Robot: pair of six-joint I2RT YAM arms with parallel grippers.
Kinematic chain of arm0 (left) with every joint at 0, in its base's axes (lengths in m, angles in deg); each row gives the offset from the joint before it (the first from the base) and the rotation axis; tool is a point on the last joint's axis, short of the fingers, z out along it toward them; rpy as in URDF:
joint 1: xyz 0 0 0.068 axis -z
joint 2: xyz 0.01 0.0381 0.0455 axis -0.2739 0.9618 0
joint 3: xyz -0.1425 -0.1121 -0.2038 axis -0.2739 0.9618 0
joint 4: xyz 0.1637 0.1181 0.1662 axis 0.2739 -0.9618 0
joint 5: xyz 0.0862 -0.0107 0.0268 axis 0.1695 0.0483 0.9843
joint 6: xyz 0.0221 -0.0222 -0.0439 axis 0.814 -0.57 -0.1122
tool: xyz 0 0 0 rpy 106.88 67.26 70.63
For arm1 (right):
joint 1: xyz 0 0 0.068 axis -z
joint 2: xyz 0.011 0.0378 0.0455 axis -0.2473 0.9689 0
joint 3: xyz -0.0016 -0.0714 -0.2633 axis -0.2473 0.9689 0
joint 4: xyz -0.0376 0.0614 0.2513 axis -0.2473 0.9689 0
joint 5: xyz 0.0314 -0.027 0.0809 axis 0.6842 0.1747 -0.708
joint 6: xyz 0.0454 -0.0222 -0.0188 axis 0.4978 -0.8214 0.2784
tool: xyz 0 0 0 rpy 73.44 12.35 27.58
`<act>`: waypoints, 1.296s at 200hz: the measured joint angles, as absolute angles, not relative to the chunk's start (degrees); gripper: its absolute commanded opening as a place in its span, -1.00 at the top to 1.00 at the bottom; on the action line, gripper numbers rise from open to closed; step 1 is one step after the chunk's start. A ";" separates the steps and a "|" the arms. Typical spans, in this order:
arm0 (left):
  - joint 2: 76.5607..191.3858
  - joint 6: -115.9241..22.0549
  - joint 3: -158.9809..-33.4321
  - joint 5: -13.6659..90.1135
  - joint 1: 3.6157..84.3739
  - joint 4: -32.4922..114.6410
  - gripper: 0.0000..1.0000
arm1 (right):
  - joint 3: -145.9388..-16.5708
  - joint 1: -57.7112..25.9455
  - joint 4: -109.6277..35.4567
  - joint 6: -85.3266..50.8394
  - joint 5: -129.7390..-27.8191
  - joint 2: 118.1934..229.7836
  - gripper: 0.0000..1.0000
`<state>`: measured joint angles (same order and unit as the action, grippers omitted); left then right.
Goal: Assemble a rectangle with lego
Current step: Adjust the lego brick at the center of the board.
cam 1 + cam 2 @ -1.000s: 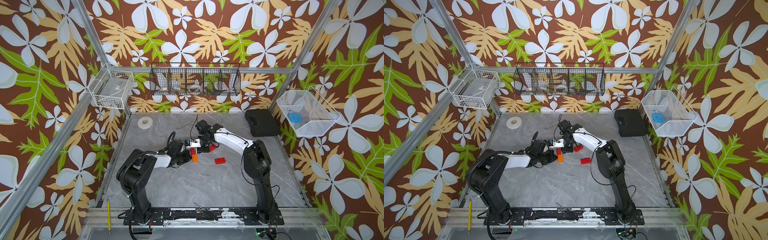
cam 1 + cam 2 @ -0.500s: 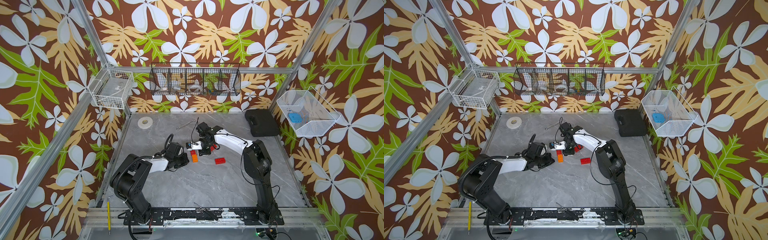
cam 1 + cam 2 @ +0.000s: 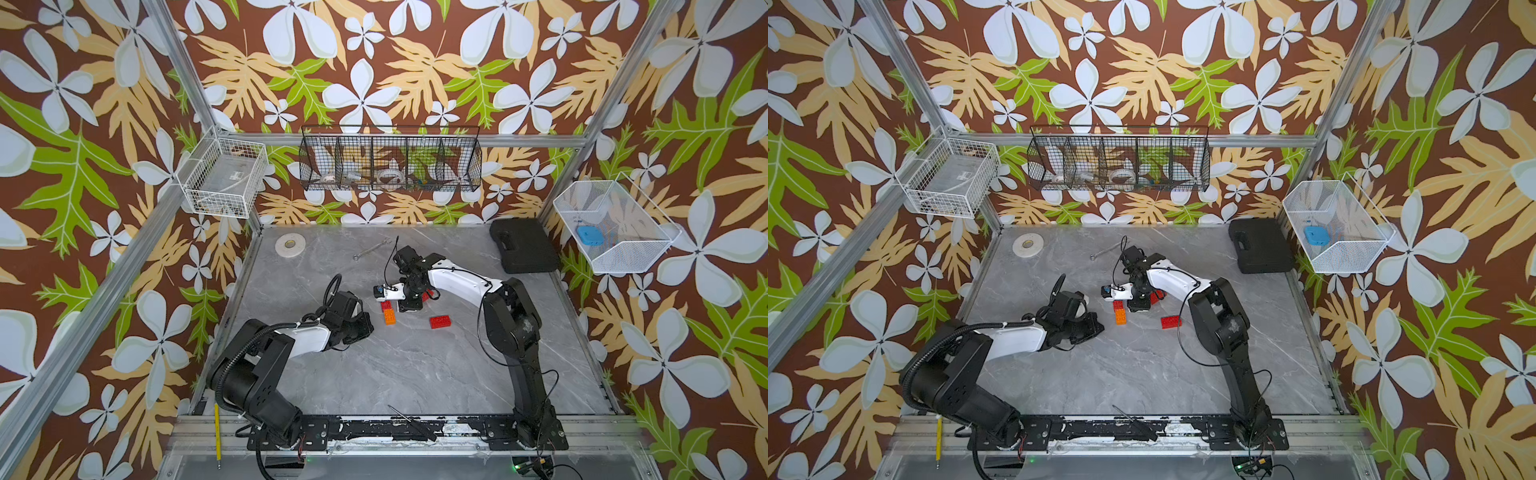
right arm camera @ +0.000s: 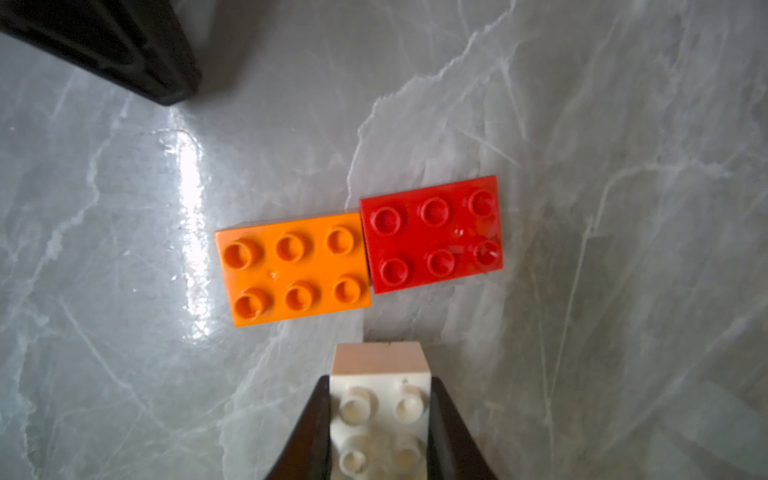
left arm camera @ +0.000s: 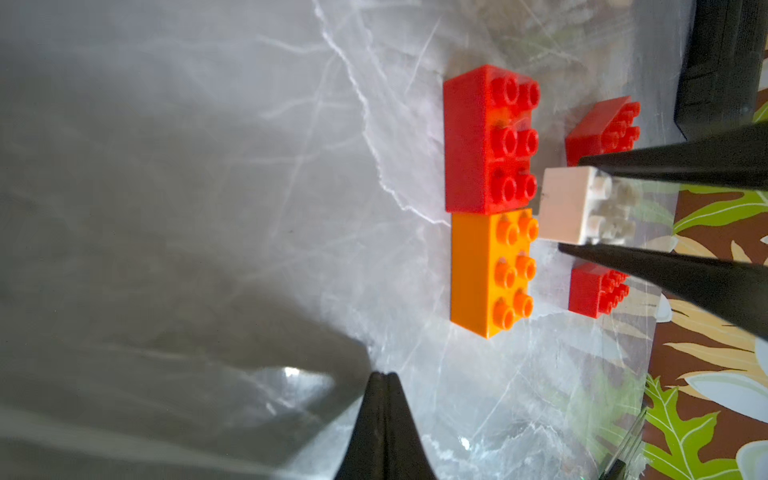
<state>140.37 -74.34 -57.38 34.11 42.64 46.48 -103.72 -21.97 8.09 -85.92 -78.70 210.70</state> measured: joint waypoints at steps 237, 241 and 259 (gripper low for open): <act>139.34 -74.18 -56.23 34.99 42.64 45.76 0.96 | -106.34 -22.56 8.86 -85.70 -78.38 212.95 1.00; 139.67 -74.14 -56.66 34.97 42.64 45.60 0.96 | -106.21 -22.56 8.92 -85.70 -78.29 212.78 1.00; 141.59 -73.29 -59.02 34.99 42.64 45.56 0.98 | -105.40 -22.39 8.86 -85.70 -77.96 211.53 1.00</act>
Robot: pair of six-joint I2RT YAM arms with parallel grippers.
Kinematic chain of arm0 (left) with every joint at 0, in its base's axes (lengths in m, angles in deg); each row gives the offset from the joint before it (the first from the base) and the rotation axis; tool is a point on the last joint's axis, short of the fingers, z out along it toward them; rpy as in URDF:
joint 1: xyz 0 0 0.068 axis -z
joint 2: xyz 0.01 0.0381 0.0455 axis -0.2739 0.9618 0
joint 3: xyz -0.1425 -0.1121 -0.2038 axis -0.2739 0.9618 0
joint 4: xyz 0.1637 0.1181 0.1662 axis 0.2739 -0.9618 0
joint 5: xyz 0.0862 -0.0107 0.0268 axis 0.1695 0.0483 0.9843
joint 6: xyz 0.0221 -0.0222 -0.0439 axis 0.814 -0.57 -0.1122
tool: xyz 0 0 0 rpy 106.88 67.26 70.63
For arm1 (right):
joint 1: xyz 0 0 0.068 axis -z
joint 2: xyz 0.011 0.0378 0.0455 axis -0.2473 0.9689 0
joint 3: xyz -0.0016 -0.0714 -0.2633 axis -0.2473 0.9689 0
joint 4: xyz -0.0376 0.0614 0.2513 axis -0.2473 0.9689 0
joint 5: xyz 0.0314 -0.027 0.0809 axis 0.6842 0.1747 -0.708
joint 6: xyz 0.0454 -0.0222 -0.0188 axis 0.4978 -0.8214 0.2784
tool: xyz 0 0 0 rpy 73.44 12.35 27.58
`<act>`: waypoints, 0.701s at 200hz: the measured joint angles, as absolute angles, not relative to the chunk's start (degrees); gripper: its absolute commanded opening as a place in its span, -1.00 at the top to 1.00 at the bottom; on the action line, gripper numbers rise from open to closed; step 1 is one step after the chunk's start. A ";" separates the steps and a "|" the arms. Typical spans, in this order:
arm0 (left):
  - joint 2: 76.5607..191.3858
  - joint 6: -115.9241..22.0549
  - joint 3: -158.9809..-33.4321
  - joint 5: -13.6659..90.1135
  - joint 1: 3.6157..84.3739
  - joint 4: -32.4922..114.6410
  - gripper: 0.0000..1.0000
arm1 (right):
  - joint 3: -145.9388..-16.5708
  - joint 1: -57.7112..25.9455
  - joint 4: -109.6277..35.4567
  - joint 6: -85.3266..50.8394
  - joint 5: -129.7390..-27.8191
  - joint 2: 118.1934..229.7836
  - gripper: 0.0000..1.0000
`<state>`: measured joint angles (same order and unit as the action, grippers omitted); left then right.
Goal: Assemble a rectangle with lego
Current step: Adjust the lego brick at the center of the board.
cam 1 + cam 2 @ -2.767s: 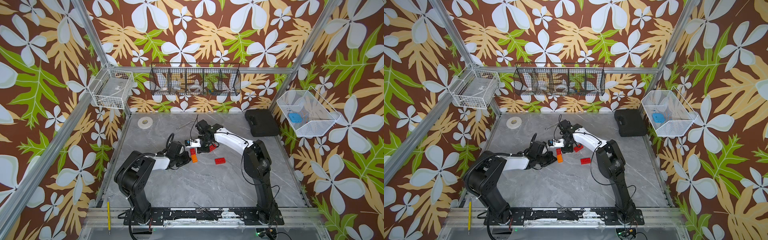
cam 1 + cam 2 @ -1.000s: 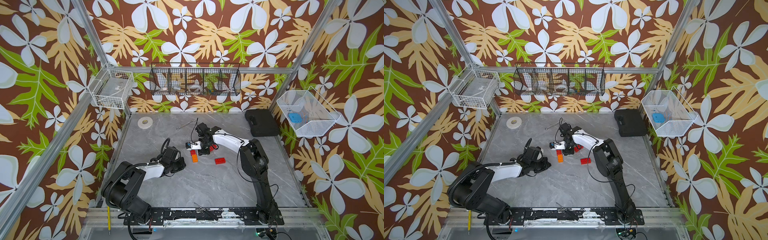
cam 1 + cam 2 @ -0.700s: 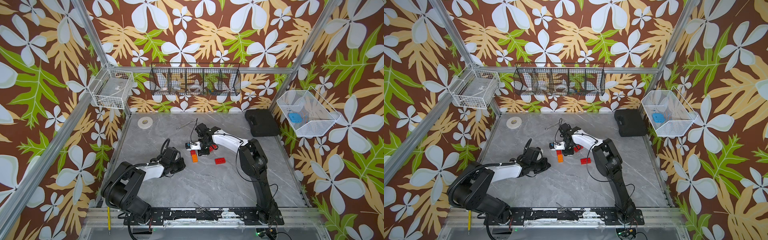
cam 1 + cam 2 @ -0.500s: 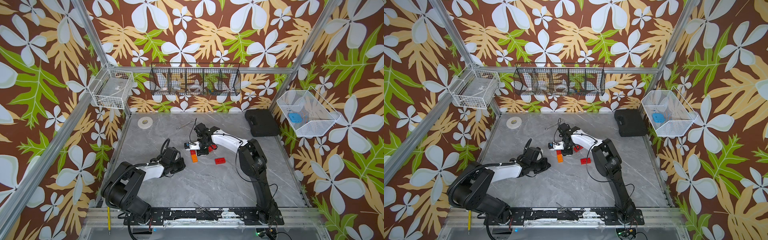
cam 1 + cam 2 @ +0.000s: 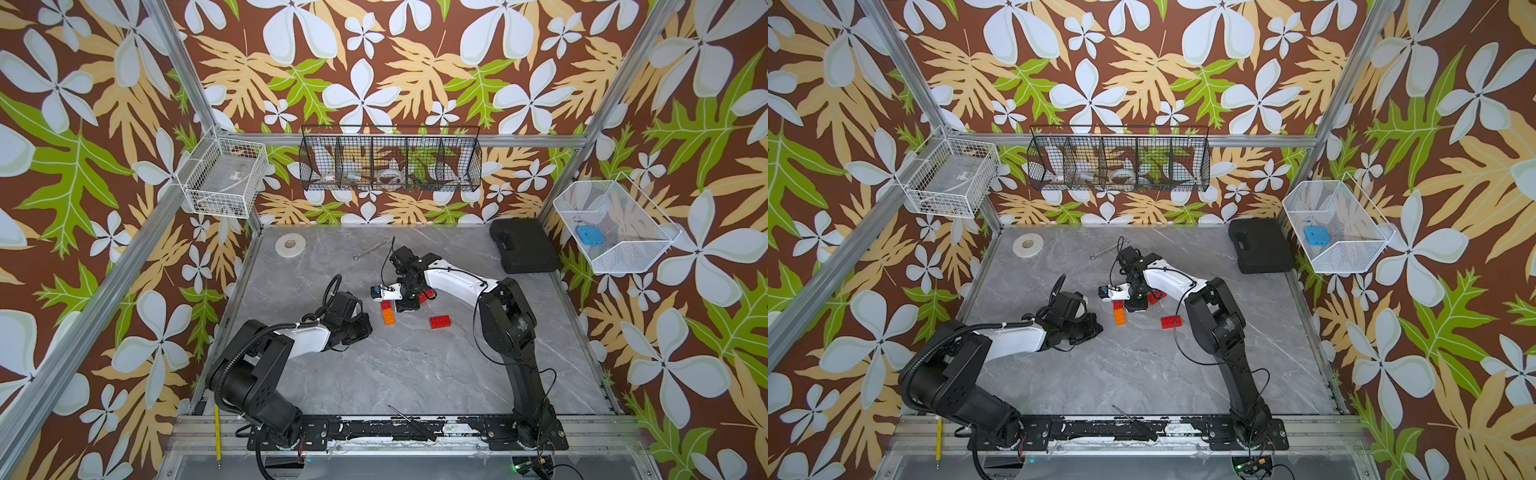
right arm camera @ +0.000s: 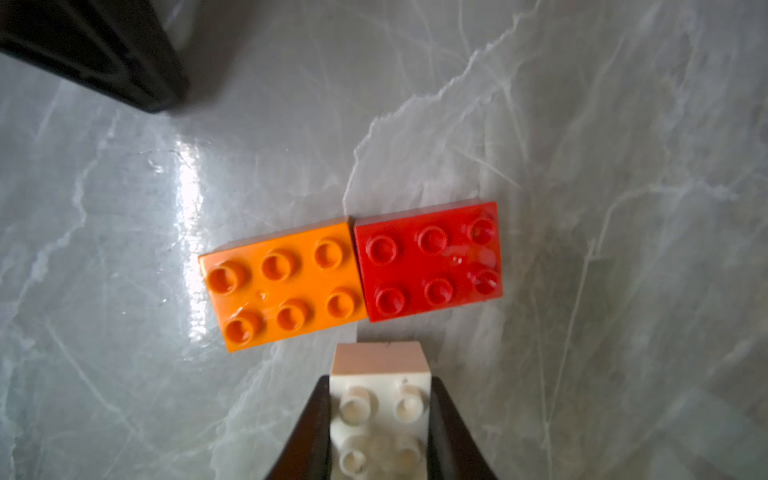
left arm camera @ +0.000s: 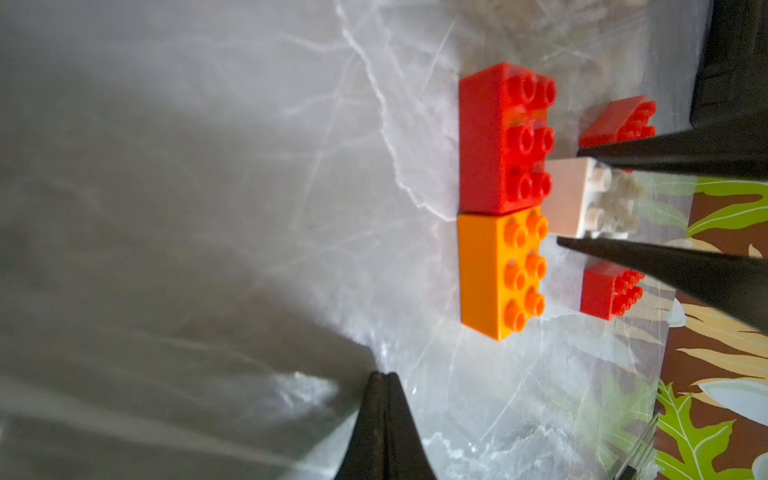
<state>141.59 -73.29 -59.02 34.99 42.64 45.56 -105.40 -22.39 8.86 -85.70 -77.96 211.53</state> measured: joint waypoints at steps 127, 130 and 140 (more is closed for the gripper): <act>150.16 -74.64 -66.67 31.58 42.64 49.32 0.98 | -103.33 -21.32 7.39 -85.48 -77.02 207.53 1.00; 150.22 -74.64 -66.67 31.51 42.64 49.41 0.98 | -103.35 -21.32 7.39 -85.46 -77.02 207.53 1.00; 150.46 -74.69 -66.78 31.34 42.64 49.58 0.98 | -103.35 -21.34 7.37 -85.46 -77.04 207.47 1.00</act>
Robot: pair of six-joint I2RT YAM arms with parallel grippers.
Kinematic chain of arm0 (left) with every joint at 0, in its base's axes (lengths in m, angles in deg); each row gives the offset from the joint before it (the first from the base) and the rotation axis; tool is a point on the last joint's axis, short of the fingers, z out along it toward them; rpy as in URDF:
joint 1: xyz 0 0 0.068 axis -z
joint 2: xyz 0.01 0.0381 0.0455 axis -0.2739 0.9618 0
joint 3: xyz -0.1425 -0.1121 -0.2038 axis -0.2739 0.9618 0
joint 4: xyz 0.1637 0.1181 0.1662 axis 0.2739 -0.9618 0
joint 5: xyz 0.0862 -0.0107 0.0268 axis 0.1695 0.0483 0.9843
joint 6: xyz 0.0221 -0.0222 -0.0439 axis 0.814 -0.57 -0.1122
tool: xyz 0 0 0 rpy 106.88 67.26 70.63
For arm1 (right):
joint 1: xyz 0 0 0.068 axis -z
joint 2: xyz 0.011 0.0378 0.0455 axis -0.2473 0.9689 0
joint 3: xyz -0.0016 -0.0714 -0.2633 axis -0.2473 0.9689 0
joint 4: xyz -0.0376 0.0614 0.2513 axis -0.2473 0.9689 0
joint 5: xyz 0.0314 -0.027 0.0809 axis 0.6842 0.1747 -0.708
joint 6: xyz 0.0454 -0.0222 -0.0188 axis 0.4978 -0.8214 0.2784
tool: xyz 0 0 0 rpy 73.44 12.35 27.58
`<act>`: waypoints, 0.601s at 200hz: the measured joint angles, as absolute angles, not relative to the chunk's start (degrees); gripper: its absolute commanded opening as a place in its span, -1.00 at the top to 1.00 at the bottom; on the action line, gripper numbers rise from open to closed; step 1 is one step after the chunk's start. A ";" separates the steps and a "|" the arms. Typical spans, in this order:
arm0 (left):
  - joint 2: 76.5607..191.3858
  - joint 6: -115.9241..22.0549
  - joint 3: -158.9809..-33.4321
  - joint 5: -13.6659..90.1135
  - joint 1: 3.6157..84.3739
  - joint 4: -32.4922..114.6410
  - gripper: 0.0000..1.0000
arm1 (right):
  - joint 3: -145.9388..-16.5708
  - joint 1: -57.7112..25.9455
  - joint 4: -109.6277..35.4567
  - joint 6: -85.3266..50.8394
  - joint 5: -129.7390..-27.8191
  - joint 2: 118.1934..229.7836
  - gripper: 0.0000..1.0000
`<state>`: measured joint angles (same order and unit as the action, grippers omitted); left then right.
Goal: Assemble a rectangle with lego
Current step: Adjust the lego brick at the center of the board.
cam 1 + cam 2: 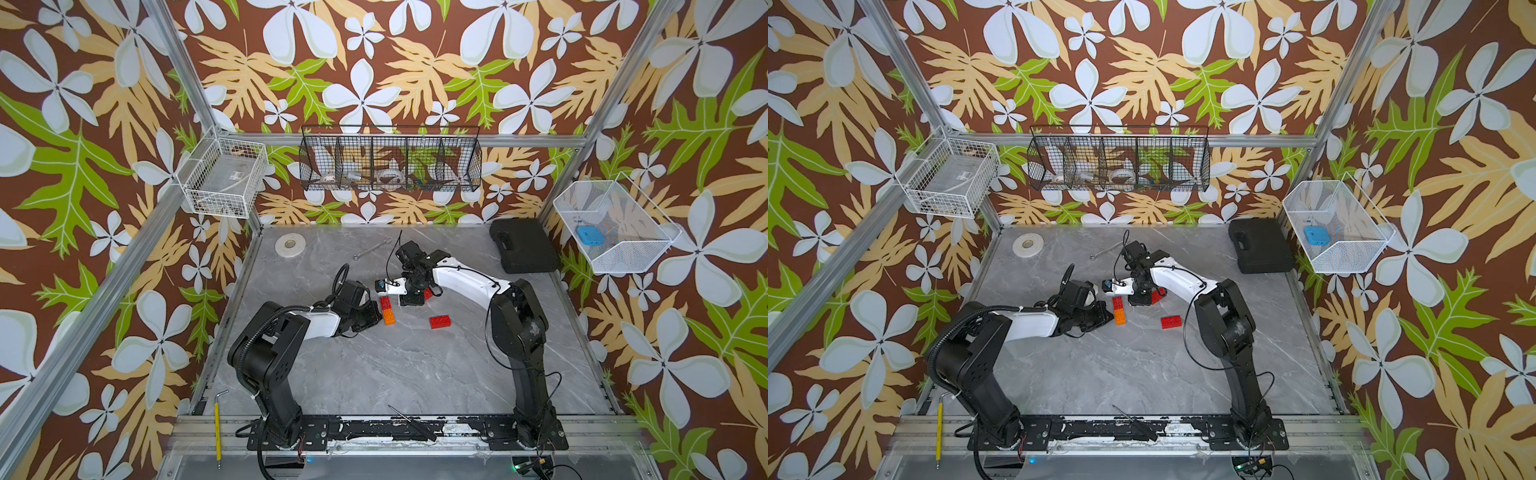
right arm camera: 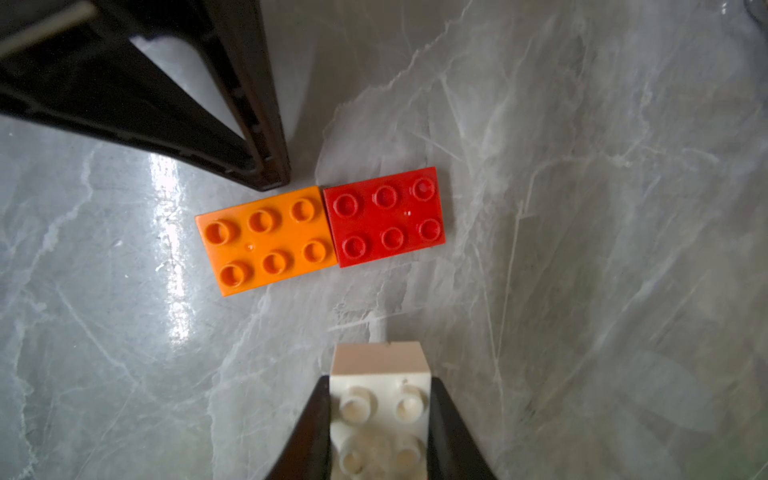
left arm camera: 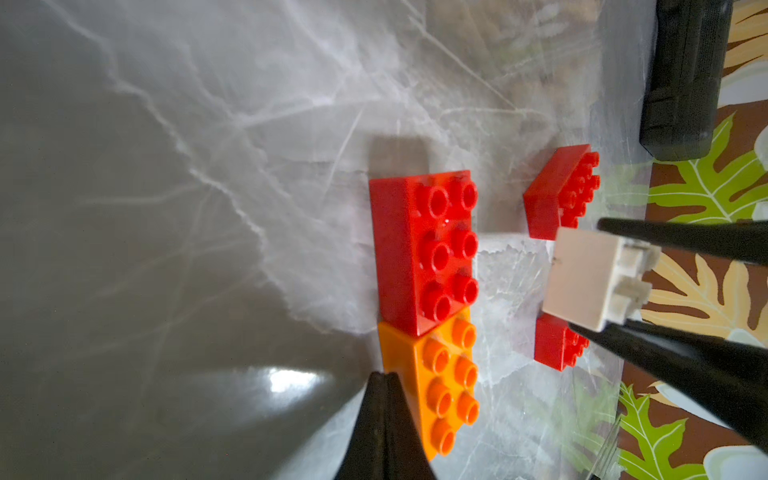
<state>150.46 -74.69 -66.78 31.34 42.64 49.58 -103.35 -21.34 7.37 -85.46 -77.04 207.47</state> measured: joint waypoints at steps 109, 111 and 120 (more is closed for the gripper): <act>147.49 -74.60 -65.78 31.19 42.64 48.44 0.97 | -104.31 -21.76 7.52 -84.56 -77.50 207.40 1.00; 147.10 -74.58 -65.60 31.23 42.64 48.27 0.97 | -104.33 -21.84 7.55 -84.56 -77.52 207.40 1.00; 144.98 -74.36 -64.84 31.89 42.64 47.31 0.97 | -104.73 -22.24 7.79 -84.56 -77.76 207.47 1.00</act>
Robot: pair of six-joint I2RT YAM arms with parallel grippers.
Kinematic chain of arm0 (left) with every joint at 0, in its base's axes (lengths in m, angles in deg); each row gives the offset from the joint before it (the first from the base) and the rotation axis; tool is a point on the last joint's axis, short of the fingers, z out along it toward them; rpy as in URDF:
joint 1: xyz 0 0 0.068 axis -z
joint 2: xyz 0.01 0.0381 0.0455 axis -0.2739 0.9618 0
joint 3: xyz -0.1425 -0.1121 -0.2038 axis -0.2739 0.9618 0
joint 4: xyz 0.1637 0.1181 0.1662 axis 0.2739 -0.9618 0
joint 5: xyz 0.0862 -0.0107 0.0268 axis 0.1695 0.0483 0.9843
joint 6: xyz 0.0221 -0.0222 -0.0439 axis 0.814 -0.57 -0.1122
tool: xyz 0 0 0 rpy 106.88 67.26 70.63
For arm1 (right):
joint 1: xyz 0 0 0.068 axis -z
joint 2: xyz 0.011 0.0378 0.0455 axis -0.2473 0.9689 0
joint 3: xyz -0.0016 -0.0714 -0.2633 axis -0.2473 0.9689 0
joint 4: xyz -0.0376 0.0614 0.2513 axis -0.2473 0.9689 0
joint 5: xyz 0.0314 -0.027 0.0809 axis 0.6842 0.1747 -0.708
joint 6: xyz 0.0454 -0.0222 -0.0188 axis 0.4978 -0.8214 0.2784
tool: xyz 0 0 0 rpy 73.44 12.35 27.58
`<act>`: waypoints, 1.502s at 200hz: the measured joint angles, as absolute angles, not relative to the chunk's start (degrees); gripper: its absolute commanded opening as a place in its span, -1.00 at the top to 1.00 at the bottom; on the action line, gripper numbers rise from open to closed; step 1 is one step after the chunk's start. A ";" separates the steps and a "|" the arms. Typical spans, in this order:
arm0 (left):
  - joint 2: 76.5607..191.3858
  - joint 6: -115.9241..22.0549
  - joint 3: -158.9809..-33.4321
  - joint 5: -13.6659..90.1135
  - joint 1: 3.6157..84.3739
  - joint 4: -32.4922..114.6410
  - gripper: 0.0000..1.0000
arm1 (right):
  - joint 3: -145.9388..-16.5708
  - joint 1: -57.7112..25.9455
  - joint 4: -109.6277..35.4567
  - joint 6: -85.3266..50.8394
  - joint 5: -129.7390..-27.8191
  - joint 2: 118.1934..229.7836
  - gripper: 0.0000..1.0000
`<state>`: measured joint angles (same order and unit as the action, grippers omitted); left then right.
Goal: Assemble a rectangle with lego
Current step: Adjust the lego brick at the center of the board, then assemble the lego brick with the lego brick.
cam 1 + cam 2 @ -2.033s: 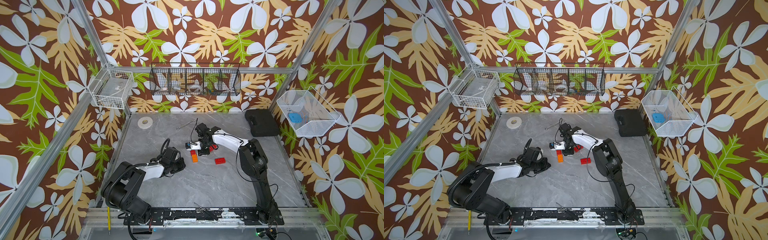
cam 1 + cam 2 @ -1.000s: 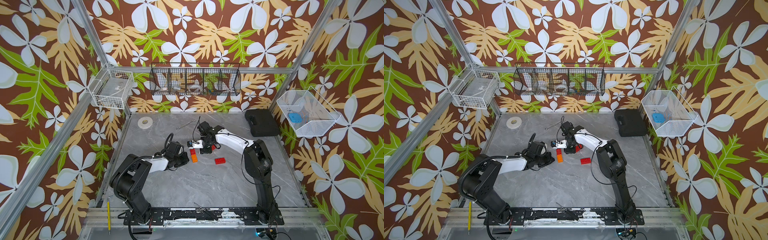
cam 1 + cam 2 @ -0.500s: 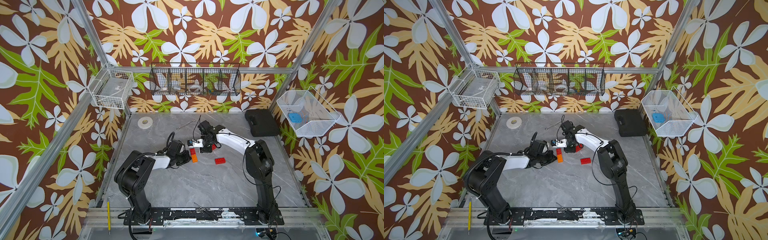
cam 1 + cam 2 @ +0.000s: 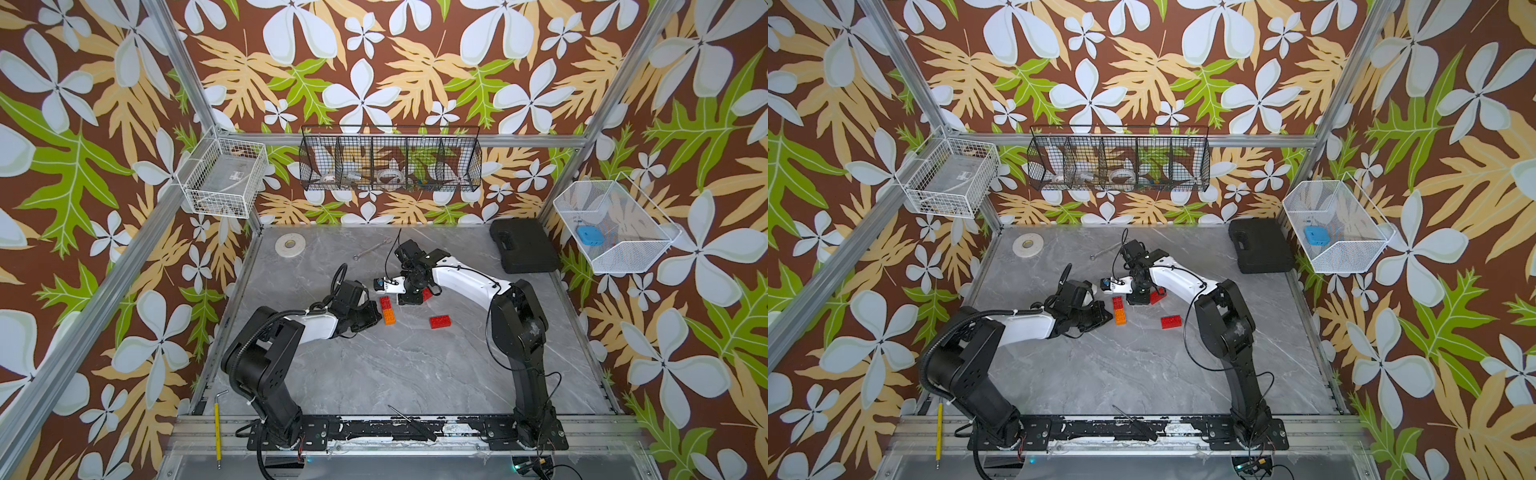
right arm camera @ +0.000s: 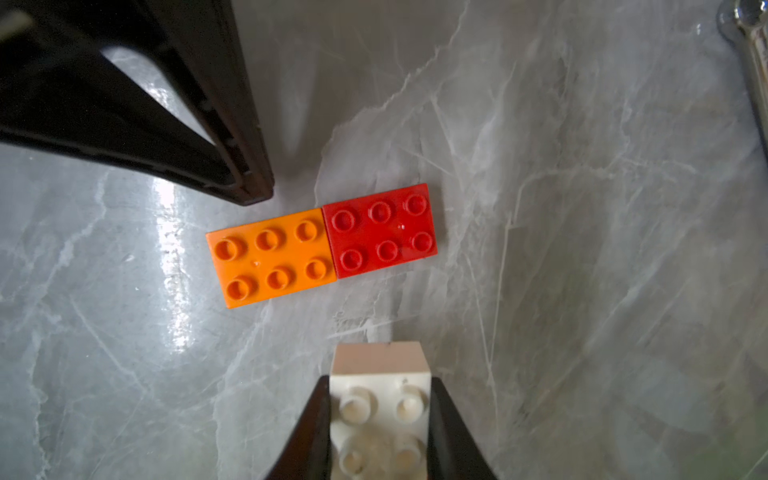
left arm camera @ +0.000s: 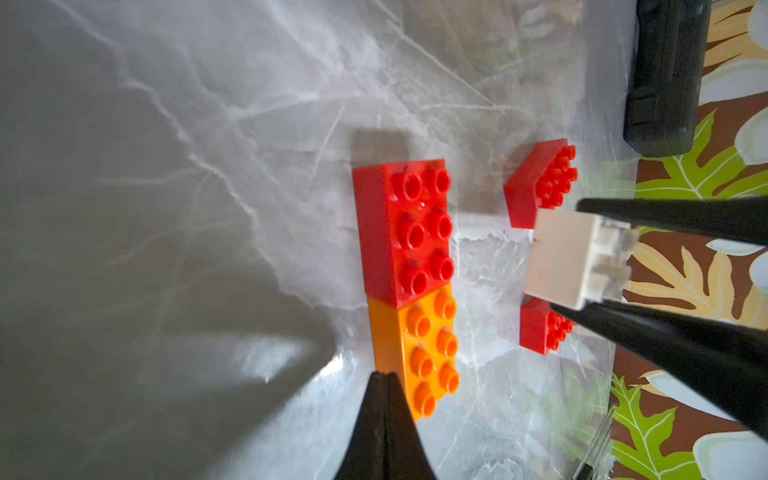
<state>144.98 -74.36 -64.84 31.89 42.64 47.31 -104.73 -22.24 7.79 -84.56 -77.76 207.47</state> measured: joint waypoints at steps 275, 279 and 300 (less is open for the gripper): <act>121.26 -69.96 -51.11 34.92 35.29 36.84 0.95 | -120.38 -24.29 17.93 -90.57 -84.80 218.27 1.00; 121.24 -69.96 -51.11 34.92 35.29 36.86 0.95 | -120.38 -24.29 17.95 -90.59 -84.78 218.33 1.00; 121.15 -69.96 -51.11 34.92 35.29 37.01 0.95 | -120.25 -24.29 17.93 -90.64 -84.58 218.53 1.00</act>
